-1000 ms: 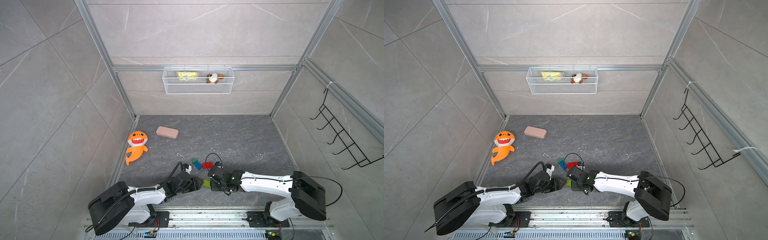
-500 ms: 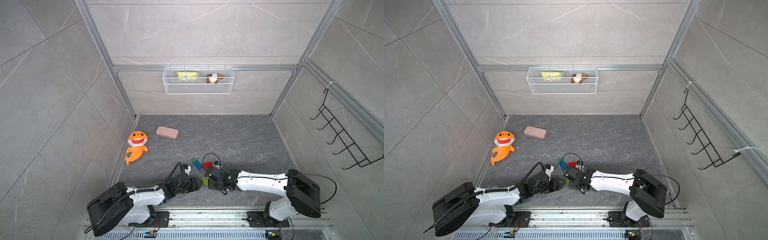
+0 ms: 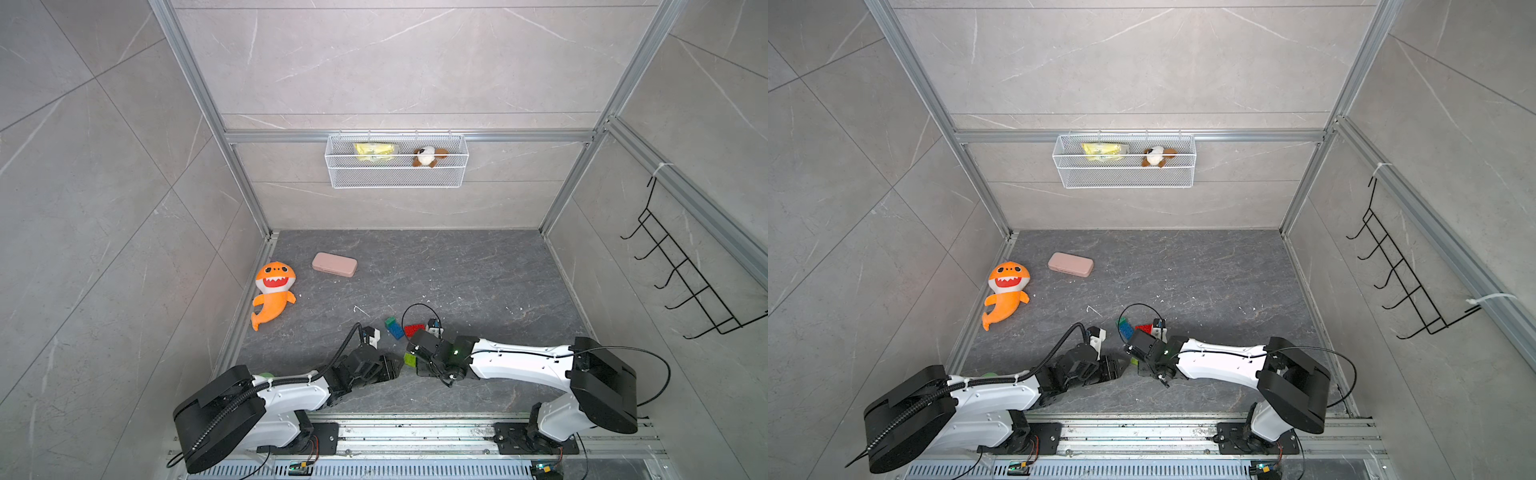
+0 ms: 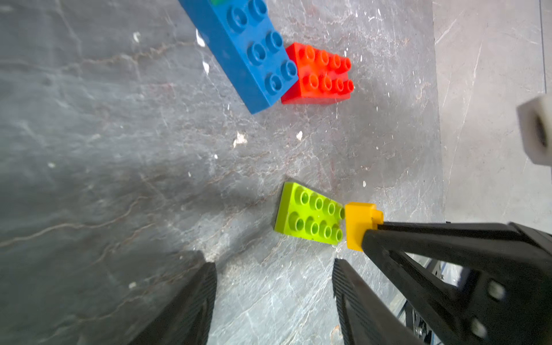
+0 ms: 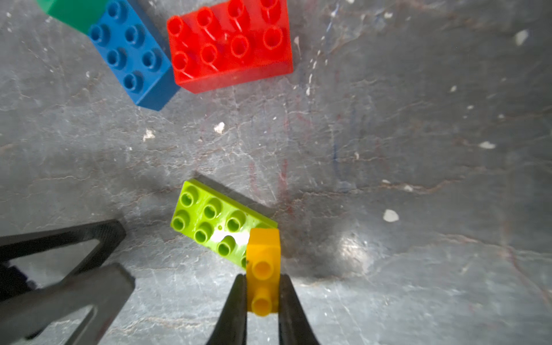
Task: Assemble the number 5 with lego
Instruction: Assemble the lego brick with the lego brick.
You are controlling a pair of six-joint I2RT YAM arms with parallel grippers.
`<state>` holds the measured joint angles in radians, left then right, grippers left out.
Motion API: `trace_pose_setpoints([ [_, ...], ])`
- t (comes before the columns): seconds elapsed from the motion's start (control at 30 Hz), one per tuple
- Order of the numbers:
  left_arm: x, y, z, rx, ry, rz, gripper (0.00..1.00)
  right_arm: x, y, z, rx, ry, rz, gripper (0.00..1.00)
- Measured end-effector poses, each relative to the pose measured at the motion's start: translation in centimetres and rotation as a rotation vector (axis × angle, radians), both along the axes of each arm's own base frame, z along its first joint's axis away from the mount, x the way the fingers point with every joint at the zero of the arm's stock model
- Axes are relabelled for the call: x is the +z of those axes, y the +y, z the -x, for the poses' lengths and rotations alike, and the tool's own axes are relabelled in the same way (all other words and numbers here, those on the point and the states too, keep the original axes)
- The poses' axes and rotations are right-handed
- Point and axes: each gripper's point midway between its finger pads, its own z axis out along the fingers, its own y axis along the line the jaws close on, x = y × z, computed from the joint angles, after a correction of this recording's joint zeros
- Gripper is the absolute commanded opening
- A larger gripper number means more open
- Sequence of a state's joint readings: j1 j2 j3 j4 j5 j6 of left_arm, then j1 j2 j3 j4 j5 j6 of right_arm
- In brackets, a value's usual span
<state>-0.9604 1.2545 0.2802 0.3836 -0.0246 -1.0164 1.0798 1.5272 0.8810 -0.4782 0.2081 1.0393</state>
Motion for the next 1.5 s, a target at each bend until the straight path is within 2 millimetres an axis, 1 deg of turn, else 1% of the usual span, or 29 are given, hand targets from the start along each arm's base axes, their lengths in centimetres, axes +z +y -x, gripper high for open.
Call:
trace_pose_setpoints([
  [0.1,0.0,-0.7,-0.5,-0.008,-0.006,-0.007,0.64,0.9,-0.2,-0.1,-0.001,-0.023,-0.02,0.12],
  [0.2,-0.3,-1.7,-1.1,-0.018,-0.007,-0.013,0.63,1.2,-0.8,0.0,-0.005,-0.036,-0.023,0.12],
  [0.43,-0.3,-4.1,-2.2,-0.044,-0.018,0.031,0.62,0.7,-2.6,0.7,-0.011,-0.036,0.008,0.12],
  [0.5,-0.3,-4.8,-2.2,-0.057,-0.017,0.048,0.62,0.6,-2.8,0.7,-0.012,-0.037,0.012,0.12],
  [0.63,-0.2,-5.3,-2.0,-0.074,-0.003,0.075,0.61,0.5,-3.2,0.9,-0.013,-0.034,0.016,0.12],
  [0.77,-0.3,-5.5,-1.4,-0.081,0.013,0.088,0.61,0.3,-3.3,1.0,-0.014,-0.033,0.018,0.12],
  [1.07,-0.3,-6.0,0.6,-0.137,0.054,0.104,0.61,0.5,-2.8,0.7,-0.016,-0.035,-0.01,0.12],
  [1.2,-0.2,-5.8,0.9,-0.141,0.062,0.096,0.61,-0.1,-2.5,0.7,0.003,-0.023,-0.003,0.12],
  [1.33,-0.1,-4.8,1.1,-0.123,0.061,0.074,0.65,-1.0,-2.3,0.7,0.031,-0.009,0.03,0.12],
  [1.5,0.2,-2.3,1.3,-0.072,0.035,0.039,0.66,-1.1,-1.8,-0.1,0.054,-0.015,0.048,0.12],
])
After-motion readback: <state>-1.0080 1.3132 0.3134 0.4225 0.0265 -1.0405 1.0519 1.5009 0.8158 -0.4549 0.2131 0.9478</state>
